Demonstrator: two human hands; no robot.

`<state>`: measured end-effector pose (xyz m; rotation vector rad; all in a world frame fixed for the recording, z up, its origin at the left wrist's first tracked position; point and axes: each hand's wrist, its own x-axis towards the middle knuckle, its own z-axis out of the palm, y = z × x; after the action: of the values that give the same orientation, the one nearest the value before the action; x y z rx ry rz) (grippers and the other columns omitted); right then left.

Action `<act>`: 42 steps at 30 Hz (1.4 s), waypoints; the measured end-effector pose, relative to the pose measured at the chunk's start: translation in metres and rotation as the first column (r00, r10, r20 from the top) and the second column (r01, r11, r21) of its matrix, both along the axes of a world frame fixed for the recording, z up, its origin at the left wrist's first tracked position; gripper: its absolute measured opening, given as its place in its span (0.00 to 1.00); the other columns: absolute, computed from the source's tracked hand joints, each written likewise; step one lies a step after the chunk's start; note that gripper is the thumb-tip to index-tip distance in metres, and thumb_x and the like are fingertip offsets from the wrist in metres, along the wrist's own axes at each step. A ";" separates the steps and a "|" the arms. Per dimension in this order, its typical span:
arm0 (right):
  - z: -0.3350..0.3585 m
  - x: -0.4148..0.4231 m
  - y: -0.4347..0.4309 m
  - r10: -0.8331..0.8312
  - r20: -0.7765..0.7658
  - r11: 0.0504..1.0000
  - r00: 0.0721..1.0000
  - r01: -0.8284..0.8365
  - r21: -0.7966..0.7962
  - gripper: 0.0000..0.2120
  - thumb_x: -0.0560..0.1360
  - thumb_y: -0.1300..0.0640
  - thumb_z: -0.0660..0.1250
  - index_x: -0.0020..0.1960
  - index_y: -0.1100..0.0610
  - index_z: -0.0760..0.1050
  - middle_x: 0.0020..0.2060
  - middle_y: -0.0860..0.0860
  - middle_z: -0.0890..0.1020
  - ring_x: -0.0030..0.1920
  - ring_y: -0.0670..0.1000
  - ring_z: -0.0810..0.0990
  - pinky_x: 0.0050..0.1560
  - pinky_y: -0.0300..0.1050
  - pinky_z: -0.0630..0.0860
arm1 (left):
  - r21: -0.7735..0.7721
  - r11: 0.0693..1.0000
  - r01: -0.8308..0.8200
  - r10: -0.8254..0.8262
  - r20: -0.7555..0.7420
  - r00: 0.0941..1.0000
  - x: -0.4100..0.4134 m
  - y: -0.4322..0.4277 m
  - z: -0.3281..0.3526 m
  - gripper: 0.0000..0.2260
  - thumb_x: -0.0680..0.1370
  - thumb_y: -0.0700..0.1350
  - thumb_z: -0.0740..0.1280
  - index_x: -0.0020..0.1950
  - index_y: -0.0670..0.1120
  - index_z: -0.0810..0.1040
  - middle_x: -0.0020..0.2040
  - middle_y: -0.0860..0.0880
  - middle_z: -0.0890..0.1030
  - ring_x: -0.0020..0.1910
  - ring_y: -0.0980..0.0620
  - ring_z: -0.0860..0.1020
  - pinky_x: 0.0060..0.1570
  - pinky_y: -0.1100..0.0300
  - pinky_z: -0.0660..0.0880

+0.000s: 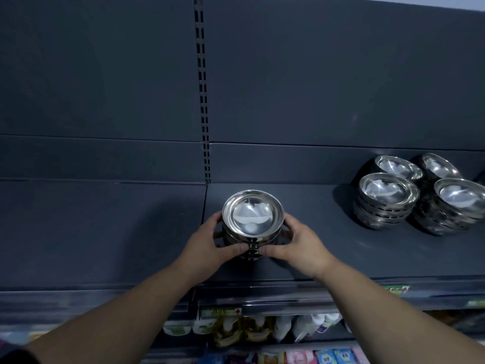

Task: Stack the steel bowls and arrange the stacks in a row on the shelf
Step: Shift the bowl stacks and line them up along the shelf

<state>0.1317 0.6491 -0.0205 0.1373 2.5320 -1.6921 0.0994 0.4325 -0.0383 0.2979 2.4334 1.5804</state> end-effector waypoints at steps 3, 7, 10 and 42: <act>-0.001 0.001 0.000 -0.006 -0.003 1.000 1.000 0.005 -0.022 0.41 0.62 0.60 0.82 0.70 0.47 0.69 0.58 0.42 0.82 0.61 0.38 0.77 0.66 0.42 0.73 | 0.000 1.000 -0.004 0.004 0.001 1.000 -0.002 -0.001 -0.001 0.40 0.64 0.57 0.79 0.72 0.61 0.63 0.67 0.58 0.73 0.66 0.56 0.73 0.66 0.51 0.72; -0.004 0.003 0.000 -0.009 -0.002 1.000 1.000 0.009 -0.020 0.41 0.62 0.59 0.82 0.70 0.48 0.69 0.57 0.42 0.82 0.61 0.38 0.77 0.66 0.42 0.73 | 0.000 1.000 0.001 -0.001 -0.016 1.000 -0.001 -0.001 0.001 0.39 0.65 0.54 0.79 0.72 0.60 0.63 0.66 0.58 0.73 0.67 0.56 0.72 0.67 0.52 0.71; -0.006 0.005 -0.001 -0.012 -0.004 1.000 1.000 0.012 0.009 0.41 0.62 0.57 0.82 0.70 0.47 0.69 0.57 0.41 0.82 0.60 0.37 0.77 0.65 0.38 0.73 | -0.027 1.000 0.011 -0.012 -0.045 0.999 0.000 -0.002 0.002 0.40 0.65 0.54 0.79 0.72 0.60 0.62 0.64 0.61 0.72 0.67 0.57 0.71 0.68 0.53 0.70; -0.015 -0.007 -0.007 -0.033 0.038 0.996 0.999 0.029 0.083 0.40 0.63 0.64 0.80 0.70 0.50 0.67 0.56 0.43 0.81 0.60 0.43 0.78 0.65 0.42 0.73 | -0.025 0.999 -0.039 0.037 -0.056 0.998 0.002 0.005 -0.013 0.41 0.63 0.42 0.81 0.66 0.64 0.63 0.55 0.64 0.75 0.54 0.62 0.77 0.54 0.66 0.74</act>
<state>0.1246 0.6418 -0.0351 0.2150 2.5843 -1.5800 0.1013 0.4371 -0.0512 0.2971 2.5137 1.5755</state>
